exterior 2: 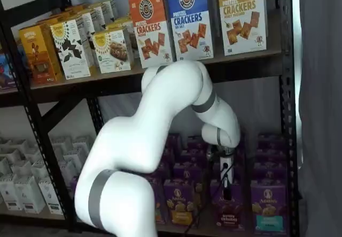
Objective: Pick up the purple box with a brown patch in the center, on the bottom shelf, the fifth box from the left
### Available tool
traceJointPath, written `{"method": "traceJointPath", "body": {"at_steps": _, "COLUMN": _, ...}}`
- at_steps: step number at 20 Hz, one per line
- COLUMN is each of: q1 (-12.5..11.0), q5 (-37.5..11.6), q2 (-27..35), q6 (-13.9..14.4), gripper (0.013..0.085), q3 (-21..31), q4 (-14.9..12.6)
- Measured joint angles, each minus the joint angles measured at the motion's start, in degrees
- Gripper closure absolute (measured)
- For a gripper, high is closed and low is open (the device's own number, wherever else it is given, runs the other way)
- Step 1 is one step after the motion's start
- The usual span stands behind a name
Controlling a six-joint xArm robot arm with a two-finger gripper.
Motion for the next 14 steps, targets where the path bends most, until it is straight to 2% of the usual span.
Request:
{"method": "traceJointPath", "body": {"at_steps": 3, "q1": -0.01, "q5": 0.16, "q2": -0.02, "q6": 0.27, "gripper": 0.049, "q3": -0.05, "q4": -0.31}}
{"method": "traceJointPath", "body": {"at_steps": 4, "q1": 0.0, "q5": 0.21, "q2": -0.02, "q6": 0.3, "gripper": 0.053, "q3": -0.08, "q4": -0.34}}
{"method": "traceJointPath", "body": {"at_steps": 14, "q1": 0.31, "q5": 0.45, "q2": 0.29, "q6": 0.94, "gripper": 0.053, "q3": -0.41, "q4": -0.72}}
